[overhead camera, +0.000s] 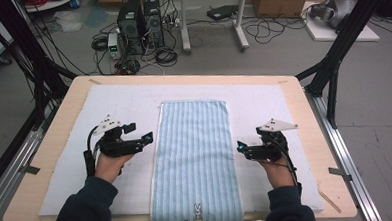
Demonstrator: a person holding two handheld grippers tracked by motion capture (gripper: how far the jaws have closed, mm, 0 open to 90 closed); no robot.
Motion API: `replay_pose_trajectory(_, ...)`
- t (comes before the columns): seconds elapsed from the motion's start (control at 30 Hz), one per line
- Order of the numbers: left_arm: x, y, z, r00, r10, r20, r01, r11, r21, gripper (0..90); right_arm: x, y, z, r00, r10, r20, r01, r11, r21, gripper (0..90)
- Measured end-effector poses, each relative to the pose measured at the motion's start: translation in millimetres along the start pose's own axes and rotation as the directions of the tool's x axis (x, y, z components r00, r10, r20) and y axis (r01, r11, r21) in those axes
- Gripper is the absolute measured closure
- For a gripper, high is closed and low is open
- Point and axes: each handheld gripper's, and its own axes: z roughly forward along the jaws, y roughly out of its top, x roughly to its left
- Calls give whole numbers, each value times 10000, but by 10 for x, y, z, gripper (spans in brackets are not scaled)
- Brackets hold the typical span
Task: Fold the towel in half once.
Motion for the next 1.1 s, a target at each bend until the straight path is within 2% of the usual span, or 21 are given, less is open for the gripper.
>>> replay_pose_trajectory(0.13, 75, 145, 141, 9998, 112, -145, -109, 9997, 210, 170, -33, 133, 167, 10000, 93, 0, -93, 9996, 261, 112)
replay_pose_trajectory(0.2, 116, 202, 220, 9999, 71, -145, -67, 9995, 301, 171, -42, 205, 230, 9998, 179, -10, -178, 9994, 312, 154)
replay_pose_trajectory(0.4, 239, 260, 453, 9990, -137, -435, 172, 9966, 811, 190, -83, 372, 375, 9996, 281, 61, -283, 9988, 410, 167)
replay_pose_trajectory(0.47, 292, 238, 522, 9980, -383, -509, 424, 9958, 815, 199, -105, 399, 425, 9993, 306, 195, -315, 9983, 487, 170)
replay_pose_trajectory(0.57, 352, 168, 637, 9946, -462, -926, 578, 9903, 1264, 224, -143, 424, 512, 9970, 398, 664, -440, 9970, 629, 174)
replay_pose_trajectory(0.63, 364, 143, 695, 9932, -520, -1040, 650, 9899, 1257, 245, -177, 423, 581, 9941, 621, 893, -685, 9952, 700, 226)
replay_pose_trajectory(0.7, 376, 131, 730, 9927, -616, -1034, 735, 9907, 1147, 241, -203, 419, 648, 9937, 674, 896, -753, 9933, 880, 229)
replay_pose_trajectory(0.93, 436, 109, 768, 9881, -905, -1247, 1060, 9867, 1232, 241, -249, 444, 838, 9942, 793, 727, -873, 9895, 1149, 249)
replay_pose_trajectory(1.0, 424, 160, 771, 9893, -725, -1264, 902, 9860, 1403, 240, -253, 462, 878, 9948, 781, 655, -853, 9896, 1156, 249)
replay_pose_trajectory(1.1, 368, 295, 779, 9933, -397, -1081, 512, 9930, 1062, 237, -255, 485, 907, 9957, 780, 505, -827, 9917, 988, 248)
